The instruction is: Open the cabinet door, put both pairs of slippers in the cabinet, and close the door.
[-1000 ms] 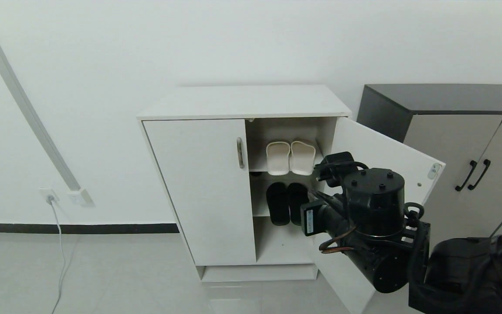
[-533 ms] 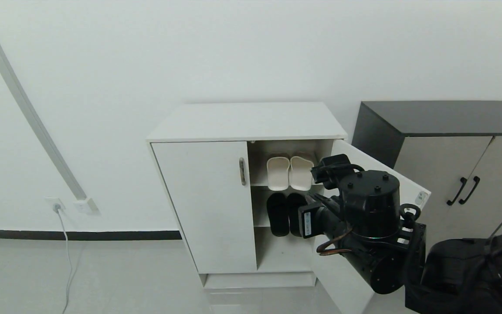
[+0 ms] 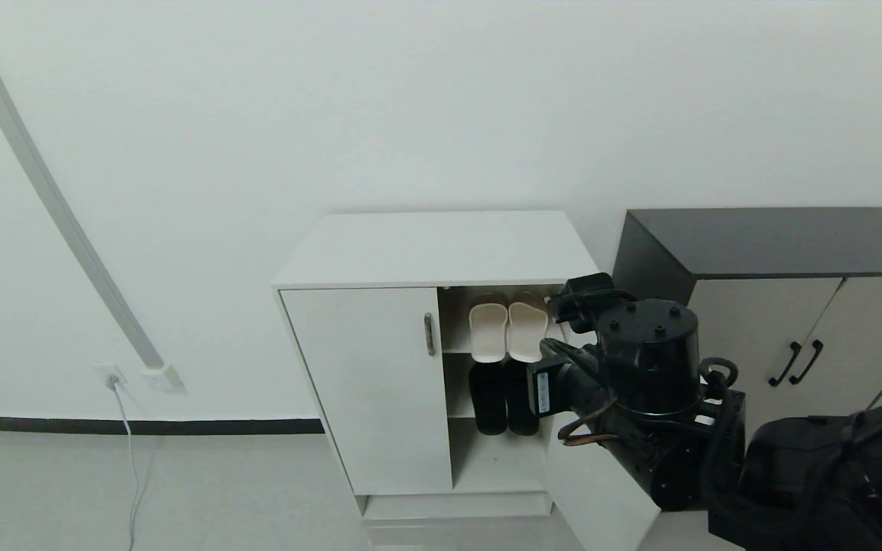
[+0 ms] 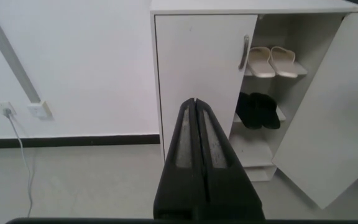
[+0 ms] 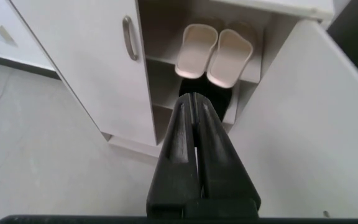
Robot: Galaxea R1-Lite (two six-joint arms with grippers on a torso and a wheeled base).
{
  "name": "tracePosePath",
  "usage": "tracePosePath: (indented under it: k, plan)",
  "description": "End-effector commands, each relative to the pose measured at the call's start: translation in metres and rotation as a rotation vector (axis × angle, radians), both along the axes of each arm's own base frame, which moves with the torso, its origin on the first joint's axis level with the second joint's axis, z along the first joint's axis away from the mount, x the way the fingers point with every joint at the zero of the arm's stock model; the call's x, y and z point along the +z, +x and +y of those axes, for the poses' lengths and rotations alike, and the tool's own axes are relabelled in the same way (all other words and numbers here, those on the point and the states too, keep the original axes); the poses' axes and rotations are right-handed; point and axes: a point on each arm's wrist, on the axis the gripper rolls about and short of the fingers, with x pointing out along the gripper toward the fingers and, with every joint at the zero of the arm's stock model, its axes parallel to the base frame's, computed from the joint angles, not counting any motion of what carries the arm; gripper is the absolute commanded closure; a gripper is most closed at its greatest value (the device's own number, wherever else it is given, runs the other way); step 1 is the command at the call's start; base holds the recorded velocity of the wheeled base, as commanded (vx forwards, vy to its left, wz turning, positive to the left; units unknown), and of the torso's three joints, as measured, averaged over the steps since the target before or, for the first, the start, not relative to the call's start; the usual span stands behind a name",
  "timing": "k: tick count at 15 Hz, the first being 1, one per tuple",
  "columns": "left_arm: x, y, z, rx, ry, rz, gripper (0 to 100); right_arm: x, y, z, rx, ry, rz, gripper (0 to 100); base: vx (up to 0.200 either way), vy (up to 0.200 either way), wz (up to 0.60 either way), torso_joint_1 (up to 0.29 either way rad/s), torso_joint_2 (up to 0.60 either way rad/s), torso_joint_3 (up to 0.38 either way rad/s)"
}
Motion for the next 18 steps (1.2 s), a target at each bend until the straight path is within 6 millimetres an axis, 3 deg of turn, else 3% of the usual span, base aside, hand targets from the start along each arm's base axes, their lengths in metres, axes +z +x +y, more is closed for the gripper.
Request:
tracePosePath:
  k: [1, 5, 10, 16, 18]
  plan:
    - [0.0, 0.0001, 0.0, 0.001, 0.0, 0.001, 100, -0.0015, 0.0021, -0.001, -0.006, -0.003, 0.003, 100, 0.0, 0.0, 0.0, 0.271, -0.63, -0.349]
    - [0.0, 0.0001, 0.0, 0.001, 0.0, 0.001, 100, -0.001, 0.005, -0.004, -0.015, -0.003, 0.002, 100, 0.0, 0.0, 0.0, 0.211, -0.47, -0.253]
    - [0.0, 0.0001, 0.0, 0.001, 0.001, 0.001, 100, -0.0005, 0.0034, -0.0049, -0.011, -0.009, 0.001, 100, 0.0, 0.0, 0.0, 0.005, -0.02, -0.009]
    - [0.0, 0.0001, 0.0, 0.0, 0.001, 0.001, 100, -0.0017, 0.0034, -0.0057, -0.01, -0.016, -0.007, 100, 0.0, 0.0, -0.6, 0.007, 0.0, -0.001]
    - [0.0, 0.0001, 0.0, 0.0, 0.001, 0.001, 100, -0.0012, 0.0053, -0.0068, -0.016, -0.01, -0.013, 100, 0.0, 0.0, 0.0, 0.0, 0.0, 0.0]
